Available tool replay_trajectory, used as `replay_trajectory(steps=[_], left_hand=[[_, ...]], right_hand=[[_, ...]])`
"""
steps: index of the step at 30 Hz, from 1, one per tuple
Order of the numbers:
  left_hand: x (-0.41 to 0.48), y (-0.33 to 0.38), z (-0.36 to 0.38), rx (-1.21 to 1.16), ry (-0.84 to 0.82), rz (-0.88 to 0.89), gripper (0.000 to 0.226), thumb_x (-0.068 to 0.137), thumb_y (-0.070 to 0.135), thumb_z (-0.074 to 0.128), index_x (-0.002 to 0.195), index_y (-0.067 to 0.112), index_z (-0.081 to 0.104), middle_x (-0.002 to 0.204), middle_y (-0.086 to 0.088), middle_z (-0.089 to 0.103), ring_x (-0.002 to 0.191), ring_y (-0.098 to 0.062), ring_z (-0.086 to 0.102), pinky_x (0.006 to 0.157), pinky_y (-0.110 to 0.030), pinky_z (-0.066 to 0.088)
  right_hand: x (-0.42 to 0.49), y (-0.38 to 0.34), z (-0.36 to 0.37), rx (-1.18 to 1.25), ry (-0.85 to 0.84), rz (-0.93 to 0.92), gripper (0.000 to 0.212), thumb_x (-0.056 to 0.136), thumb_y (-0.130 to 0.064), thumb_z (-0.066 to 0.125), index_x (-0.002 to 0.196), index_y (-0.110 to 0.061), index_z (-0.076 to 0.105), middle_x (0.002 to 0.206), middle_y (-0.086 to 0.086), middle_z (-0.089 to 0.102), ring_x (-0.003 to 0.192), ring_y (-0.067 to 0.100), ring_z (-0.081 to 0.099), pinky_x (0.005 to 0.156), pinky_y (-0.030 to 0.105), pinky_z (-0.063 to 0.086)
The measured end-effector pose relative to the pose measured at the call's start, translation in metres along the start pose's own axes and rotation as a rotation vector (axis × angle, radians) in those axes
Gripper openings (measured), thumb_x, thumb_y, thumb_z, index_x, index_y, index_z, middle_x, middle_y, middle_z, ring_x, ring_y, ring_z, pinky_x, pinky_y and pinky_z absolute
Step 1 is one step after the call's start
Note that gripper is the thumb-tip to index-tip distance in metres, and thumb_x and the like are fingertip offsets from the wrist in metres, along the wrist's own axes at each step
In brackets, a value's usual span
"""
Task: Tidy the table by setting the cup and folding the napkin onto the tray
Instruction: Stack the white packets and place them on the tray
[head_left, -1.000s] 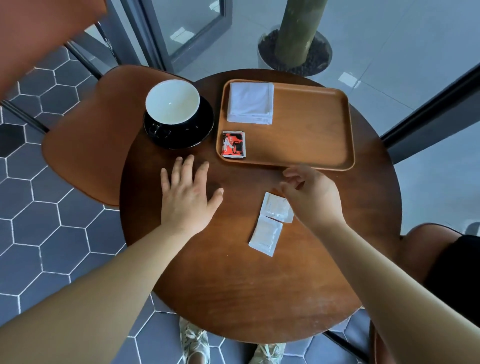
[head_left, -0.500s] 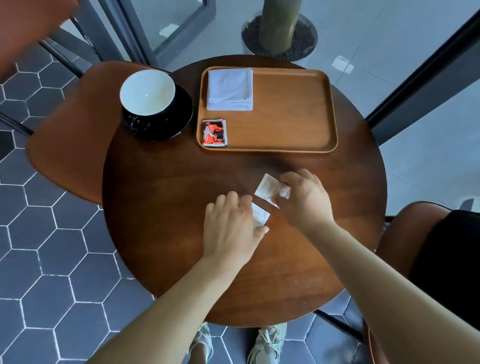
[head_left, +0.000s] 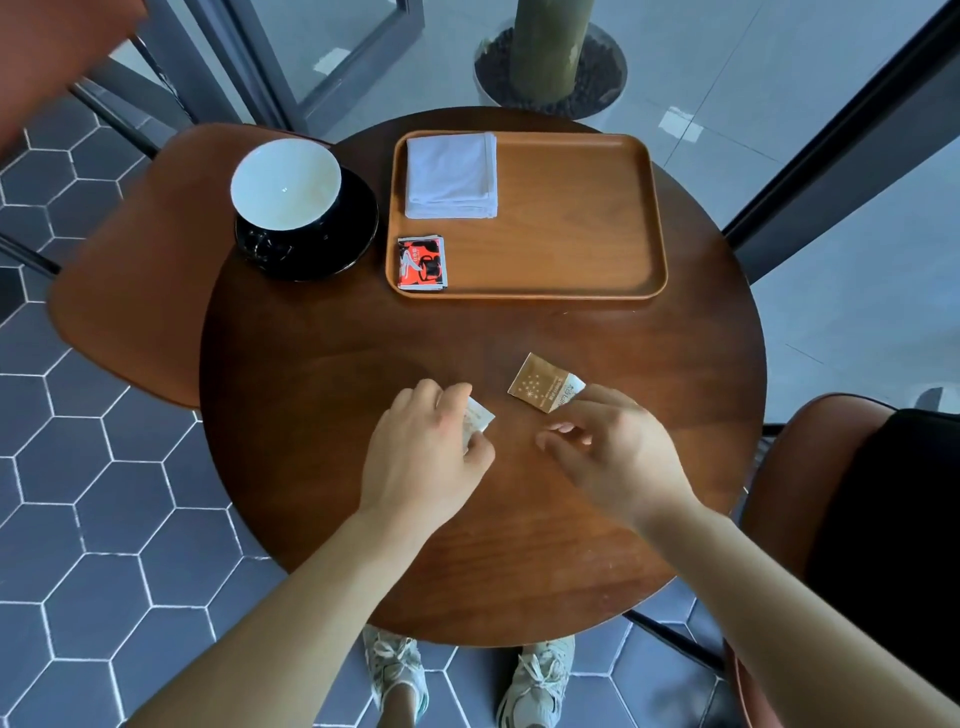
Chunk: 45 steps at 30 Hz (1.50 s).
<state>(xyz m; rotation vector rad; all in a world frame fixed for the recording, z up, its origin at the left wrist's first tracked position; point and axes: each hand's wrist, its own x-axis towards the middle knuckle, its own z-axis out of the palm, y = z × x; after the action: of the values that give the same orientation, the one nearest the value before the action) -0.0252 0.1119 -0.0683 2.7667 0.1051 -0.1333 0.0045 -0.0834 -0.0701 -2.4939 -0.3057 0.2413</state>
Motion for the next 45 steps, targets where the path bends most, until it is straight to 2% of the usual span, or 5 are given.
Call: replay_trajectory(steps=[9, 20, 27, 38, 45], left_hand=[[0.002, -0.030, -0.010, -0.086, 0.160, -0.190, 0.037, 0.095, 0.017, 0.061, 0.130, 0.007, 0.062, 0.115, -0.016, 0.068, 0.102, -0.035, 0.062, 0.083, -0.047, 0.054], [-0.013, -0.048, -0.001, -0.035, 0.127, -0.087, 0.054, 0.081, 0.046, 0.075, 0.121, 0.010, 0.066, 0.098, -0.009, 0.060, 0.090, -0.027, 0.056, 0.071, -0.042, 0.053], [-0.005, -0.049, -0.003, -0.013, 0.052, 0.225, 0.056, 0.067, -0.014, 0.069, 0.114, 0.017, 0.070, 0.113, -0.004, 0.062, 0.101, -0.029, 0.056, 0.078, -0.047, 0.051], [-0.011, -0.050, -0.001, 0.136, 0.116, 0.046, 0.048, 0.076, 0.059, 0.067, 0.083, 0.012, 0.063, 0.077, -0.005, 0.061, 0.072, -0.024, 0.053, 0.059, -0.038, 0.047], [-0.023, -0.063, 0.008, -0.008, 0.125, 0.160, 0.040, 0.076, 0.040, 0.079, 0.105, 0.015, 0.068, 0.105, -0.004, 0.060, 0.094, -0.024, 0.054, 0.072, -0.043, 0.053]], right_hand=[[-0.008, 0.013, 0.008, 0.182, 0.158, 0.221, 0.005, 0.085, -0.015, 0.074, 0.086, -0.018, 0.077, 0.082, -0.009, 0.068, 0.076, 0.002, 0.060, 0.065, 0.008, 0.041], [0.009, 0.006, 0.010, 0.106, 0.137, 0.329, 0.025, 0.088, -0.032, 0.068, 0.112, -0.026, 0.066, 0.089, -0.008, 0.065, 0.084, 0.015, 0.061, 0.065, 0.026, 0.042], [0.027, 0.001, 0.005, -0.072, 0.068, 0.281, 0.035, 0.090, -0.022, 0.062, 0.120, -0.040, 0.067, 0.097, -0.006, 0.056, 0.094, 0.023, 0.060, 0.070, 0.031, 0.047], [0.026, 0.000, 0.011, -0.101, 0.039, 0.253, 0.035, 0.079, -0.027, 0.078, 0.111, -0.025, 0.065, 0.111, -0.002, 0.047, 0.112, 0.026, 0.047, 0.077, 0.033, 0.041], [0.024, 0.001, -0.001, 0.256, 0.114, 0.249, 0.016, 0.088, -0.015, 0.068, 0.088, -0.031, 0.065, 0.083, -0.016, 0.065, 0.081, 0.002, 0.061, 0.065, 0.019, 0.045]])
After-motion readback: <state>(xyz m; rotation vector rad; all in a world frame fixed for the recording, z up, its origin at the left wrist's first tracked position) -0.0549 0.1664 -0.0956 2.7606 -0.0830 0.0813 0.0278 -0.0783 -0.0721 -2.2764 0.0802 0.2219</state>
